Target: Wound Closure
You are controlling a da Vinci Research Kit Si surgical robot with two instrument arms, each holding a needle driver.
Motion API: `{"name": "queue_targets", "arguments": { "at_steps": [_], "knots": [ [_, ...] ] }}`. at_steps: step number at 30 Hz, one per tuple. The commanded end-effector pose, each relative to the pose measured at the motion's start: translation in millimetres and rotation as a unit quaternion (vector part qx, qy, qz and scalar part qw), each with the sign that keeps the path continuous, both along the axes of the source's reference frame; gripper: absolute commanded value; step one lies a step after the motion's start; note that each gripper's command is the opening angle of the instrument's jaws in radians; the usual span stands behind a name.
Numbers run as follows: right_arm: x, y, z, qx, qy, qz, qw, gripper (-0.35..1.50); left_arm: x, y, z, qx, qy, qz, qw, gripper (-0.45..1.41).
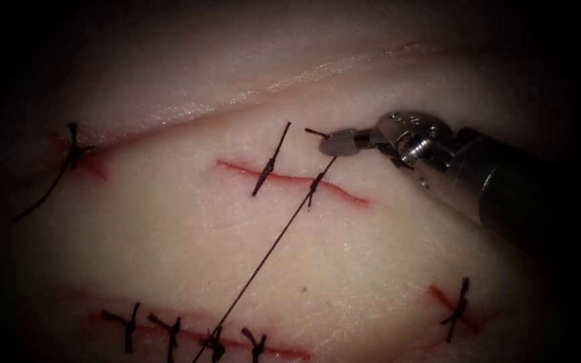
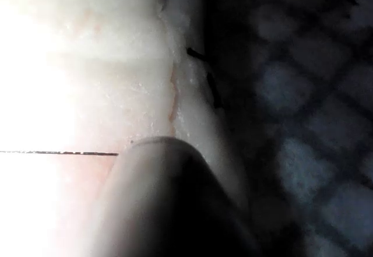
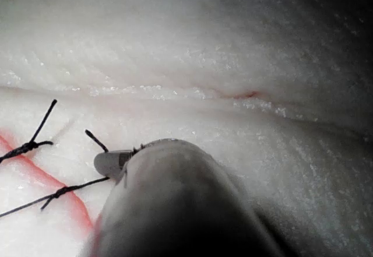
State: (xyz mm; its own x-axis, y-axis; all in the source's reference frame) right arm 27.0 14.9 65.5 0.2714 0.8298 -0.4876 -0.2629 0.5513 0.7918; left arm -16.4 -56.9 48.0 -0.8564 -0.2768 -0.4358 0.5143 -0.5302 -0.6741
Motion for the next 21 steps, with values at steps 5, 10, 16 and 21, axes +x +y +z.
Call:
{"name": "queue_targets", "arguments": {
  "at_steps": [5, 10, 16, 21],
  "knots": [
    [0.7, -1.2, -1.5, 0.009, 0.046, 0.046, 0.998, 0.91, -1.2, 3.8, -2.6, -0.022, -0.046, -0.043, 0.998, -0.45],
    [0.4, -0.5, -4.7, -0.046, 0.093, 0.097, 0.99, 1.46, -3.1, 13.4, -6.9, -0.085, -0.121, -0.141, 0.979, -0.45],
    [-0.6, -1.0, -7.7, -0.08, 0.114, 0.116, 0.984, 1.45, -4.7, 22.7, -10.7, -0.176, -0.166, -0.231, 0.942, -0.45],
    [-1.3, -2.5, -9.4, -0.112, 0.119, 0.115, 0.98, 1.4, -6.1, 29.1, -12.9, -0.218, -0.185, -0.33, 0.9, -0.45]
  ]
}}
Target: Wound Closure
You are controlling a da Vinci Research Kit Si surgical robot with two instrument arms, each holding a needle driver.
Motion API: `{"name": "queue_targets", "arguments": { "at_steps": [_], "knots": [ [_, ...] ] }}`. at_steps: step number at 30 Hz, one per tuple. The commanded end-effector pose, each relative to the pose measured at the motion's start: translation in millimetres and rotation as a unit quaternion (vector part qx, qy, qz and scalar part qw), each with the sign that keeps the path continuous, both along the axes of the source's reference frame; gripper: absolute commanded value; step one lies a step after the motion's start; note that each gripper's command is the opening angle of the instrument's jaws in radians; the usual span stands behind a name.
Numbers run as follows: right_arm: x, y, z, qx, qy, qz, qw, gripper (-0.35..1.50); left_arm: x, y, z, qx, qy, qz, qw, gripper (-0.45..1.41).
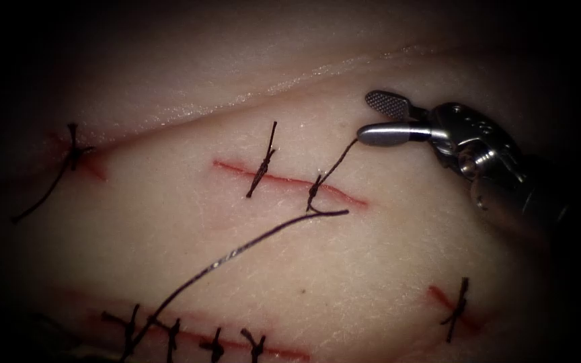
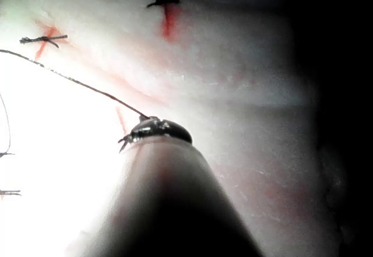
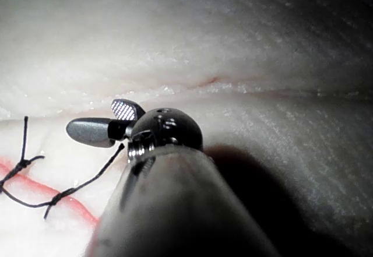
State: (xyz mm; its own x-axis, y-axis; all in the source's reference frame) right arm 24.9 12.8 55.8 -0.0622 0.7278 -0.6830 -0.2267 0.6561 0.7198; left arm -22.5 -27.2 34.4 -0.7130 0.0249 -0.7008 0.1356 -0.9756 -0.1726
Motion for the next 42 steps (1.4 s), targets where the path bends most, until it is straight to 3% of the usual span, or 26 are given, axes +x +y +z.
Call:
{"name": "queue_targets", "arguments": {
  "at_steps": [1, 4, 5, 6, 8, 14, 18, 29, 33, 42],
  "knots": [
    [0.6, -0.8, 0.0, -0.02, -0.004, -0.006, 1.0, 1.38, -0.3, 0.2, 0.4, -0.001, -0.001, -0.018, 1.0, -0.45],
    [0.6, -1.4, -0.6, -0.058, -0.012, -0.008, 0.998, 1.18, -0.4, 2.2, 0.1, -0.023, -0.005, -0.04, 0.999, -0.45],
    [0.9, -1.5, -0.9, -0.08, -0.019, -0.01, 0.997, 0.91, -0.3, 2.9, 0.2, -0.036, 0.003, -0.047, 0.998, -0.45],
    [1.2, -1.5, -0.9, -0.102, -0.027, -0.014, 0.994, 0.34, -0.3, 3.5, 0.5, -0.045, 0.01, -0.046, 0.998, -0.45],
    [1.7, -1.5, -0.9, -0.112, -0.037, -0.022, 0.993, -0.35, -0.3, 4.0, 1.1, -0.057, 0.018, -0.051, 0.997, -0.45],
    [4.6, -1.1, -0.3, -0.135, -0.064, -0.032, 0.988, -0.35, -0.2, 5.2, 3.1, -0.078, 0.035, -0.052, 0.995, -0.45],
    [6.9, -2.3, -0.7, -0.148, -0.059, -0.057, 0.985, -0.35, -0.6, 7.1, 4.7, -0.087, 0.048, -0.078, 0.992, -0.45],
    [7.5, -3.3, -3.1, -0.179, -0.028, -0.08, 0.98, -0.35, -3.3, 9.7, 9.4, -0.142, 0.145, -0.167, 0.965, -0.45],
    [7.5, -3.3, -3.9, -0.192, -0.007, -0.078, 0.978, -0.35, -5.3, 9.7, 11.9, -0.162, 0.189, -0.192, 0.949, -0.45],
    [8.0, -3.8, -4.9, -0.229, 0.02, -0.052, 0.972, -0.35, -8.8, 8.5, 17.1, -0.201, 0.234, -0.199, 0.93, -0.45]
  ]
}}
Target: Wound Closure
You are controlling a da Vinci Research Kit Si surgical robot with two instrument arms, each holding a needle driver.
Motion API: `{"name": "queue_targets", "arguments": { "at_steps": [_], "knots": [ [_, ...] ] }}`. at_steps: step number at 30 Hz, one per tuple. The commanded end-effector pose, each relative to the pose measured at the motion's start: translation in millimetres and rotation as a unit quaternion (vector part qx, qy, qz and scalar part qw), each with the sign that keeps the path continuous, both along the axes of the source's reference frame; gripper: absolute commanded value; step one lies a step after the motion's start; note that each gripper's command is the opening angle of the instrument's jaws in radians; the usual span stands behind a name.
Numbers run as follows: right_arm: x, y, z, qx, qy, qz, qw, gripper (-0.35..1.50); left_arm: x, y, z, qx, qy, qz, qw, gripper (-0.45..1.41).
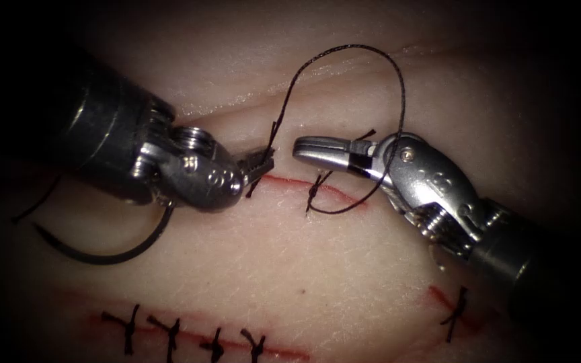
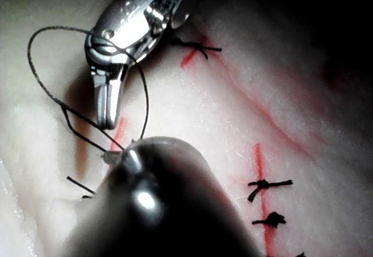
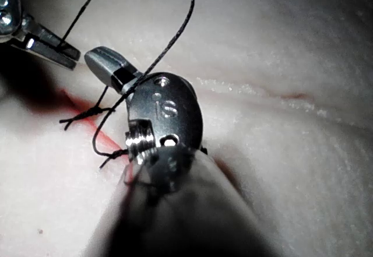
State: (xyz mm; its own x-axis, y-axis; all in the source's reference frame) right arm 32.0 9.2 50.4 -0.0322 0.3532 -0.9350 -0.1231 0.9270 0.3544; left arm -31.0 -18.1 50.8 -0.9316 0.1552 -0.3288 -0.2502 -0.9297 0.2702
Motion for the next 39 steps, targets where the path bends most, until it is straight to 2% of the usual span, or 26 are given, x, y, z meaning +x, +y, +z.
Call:
{"name": "queue_targets", "arguments": {
  "at_steps": [1, 3, 10, 17, 19, 24, 29, 32, 35, 36, 39],
  "knots": [
    [1.0, -0.3, 0.3, -0.003, 0.006, -0.001, 1.0, -0.35, -0.5, -0.6, 1.0, 0.001, 0.004, -0.001, 1.0, -0.45],
    [1.0, -0.6, -0.2, -0.009, 0.014, 0.001, 1.0, -0.35, -1.2, -0.8, 2.3, 0.002, 0.014, -0.001, 1.0, -0.45],
    [0.7, -1.0, -1.4, -0.016, 0.023, 0.004, 1.0, -0.35, -1.7, -0.9, 3.5, 0.001, 0.018, -0.002, 1.0, -0.45],
    [0.9, -0.2, -2.0, -0.034, 0.03, 0.042, 0.998, -0.35, -2.9, -1.4, 3.9, -0.001, 0.02, 0.009, 1.0, -0.45],
    [1.2, 0.1, -2.0, -0.044, 0.012, 0.064, 0.997, -0.35, -3.4, -1.8, 3.9, -0.001, 0.018, 0.011, 1.0, -0.45],
    [2.3, 0.1, -1.6, -0.047, -0.064, 0.11, 0.991, -0.35, -4.1, -2.8, 3.5, -0.002, 0.018, 0.014, 1.0, -0.45],
    [3.1, -0.3, -1.1, -0.049, -0.129, 0.147, 0.979, -0.35, -4.1, -3.9, 3.1, -0.003, 0.02, 0.012, 1.0, -0.45],
    [3.3, -0.9, -0.4, -0.02, -0.174, 0.175, 0.969, -0.35, -3.8, -4.8, 2.8, -0.007, 0.025, 0.016, 1.0, -0.45],
    [3.3, -1.8, 0.4, 0.044, -0.202, 0.195, 0.959, -0.35, -3.4, -5.7, 2.4, -0.009, 0.029, 0.018, 0.999, -0.45],
    [3.2, -2.0, 0.7, 0.07, -0.2, 0.206, 0.955, -0.32, -3.1, -6.0, 2.2, -0.01, 0.03, 0.02, 0.999, -0.45],
    [3.1, -2.7, 1.8, 0.15, -0.194, 0.244, 0.938, 0.09, -2.5, -6.8, 1.7, -0.009, 0.033, 0.022, 0.999, -0.45]
  ]
}}
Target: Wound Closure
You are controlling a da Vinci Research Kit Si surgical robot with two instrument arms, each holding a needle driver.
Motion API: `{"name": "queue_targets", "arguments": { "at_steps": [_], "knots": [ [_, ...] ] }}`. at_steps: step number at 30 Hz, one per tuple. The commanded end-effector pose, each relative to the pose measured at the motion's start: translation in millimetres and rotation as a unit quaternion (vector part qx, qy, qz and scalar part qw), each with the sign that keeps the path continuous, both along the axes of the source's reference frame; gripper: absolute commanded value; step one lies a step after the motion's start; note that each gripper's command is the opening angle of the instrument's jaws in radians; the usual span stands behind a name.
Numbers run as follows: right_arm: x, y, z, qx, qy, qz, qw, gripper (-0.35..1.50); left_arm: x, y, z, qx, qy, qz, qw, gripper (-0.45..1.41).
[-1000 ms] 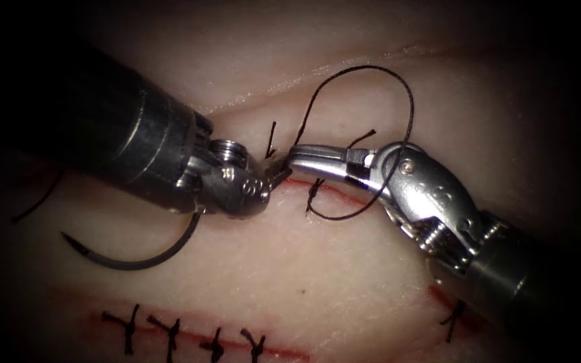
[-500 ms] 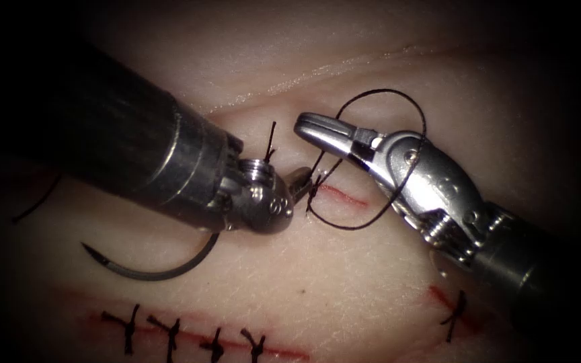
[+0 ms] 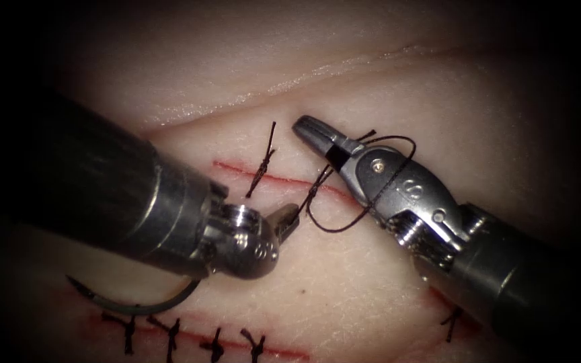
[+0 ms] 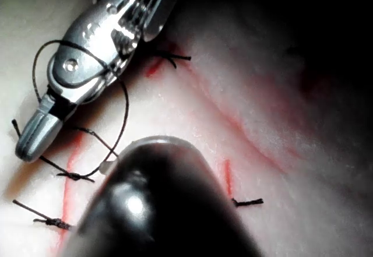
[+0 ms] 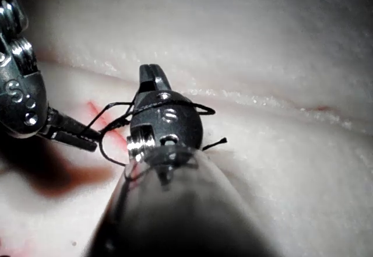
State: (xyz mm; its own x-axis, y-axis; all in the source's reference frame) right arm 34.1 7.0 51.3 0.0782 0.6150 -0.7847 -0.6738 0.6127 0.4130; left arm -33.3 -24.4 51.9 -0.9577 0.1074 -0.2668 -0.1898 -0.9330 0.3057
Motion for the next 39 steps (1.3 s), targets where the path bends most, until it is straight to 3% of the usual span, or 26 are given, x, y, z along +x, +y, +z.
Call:
{"name": "queue_targets", "arguments": {
  "at_steps": [1, 4, 5, 9, 11, 23, 39],
  "knots": [
    [1.0, -0.6, 1.2, 0.03, 0.003, 0.02, 0.999, 0.12, -0.1, -0.8, 0.4, 0.003, -0.001, 0.004, 1.0, -0.45],
    [0.6, -1.3, 2.4, 0.074, -0.004, 0.048, 0.996, 0.19, -0.1, -1.6, -0.1, 0.002, 0.002, 0.009, 1.0, -0.45],
    [0.5, -1.6, 2.8, 0.093, 0.0, 0.062, 0.994, 0.37, -0.1, -1.8, -0.2, 0.003, 0.003, 0.012, 1.0, -0.45],
    [0.1, -2.5, 4.0, 0.129, 0.016, 0.1, 0.987, 0.76, -0.5, -2.3, -0.8, 0.003, 0.003, 0.018, 1.0, -0.45],
    [-0.3, -3.1, 4.4, 0.142, 0.023, 0.113, 0.983, 0.86, -0.7, -2.3, -0.8, 0.003, 0.003, 0.019, 1.0, -0.45],
    [-3.2, -4.0, 6.8, 0.169, 0.071, 0.195, 0.964, 0.79, -1.1, -1.7, -0.2, 0.002, 0.005, 0.024, 1.0, -0.45],
    [-3.9, -1.4, 11.1, 0.186, 0.094, 0.223, 0.952, 0.69, -0.9, 0.2, -0.5, 0.01, -0.001, 0.033, 0.999, -0.45]
  ]
}}
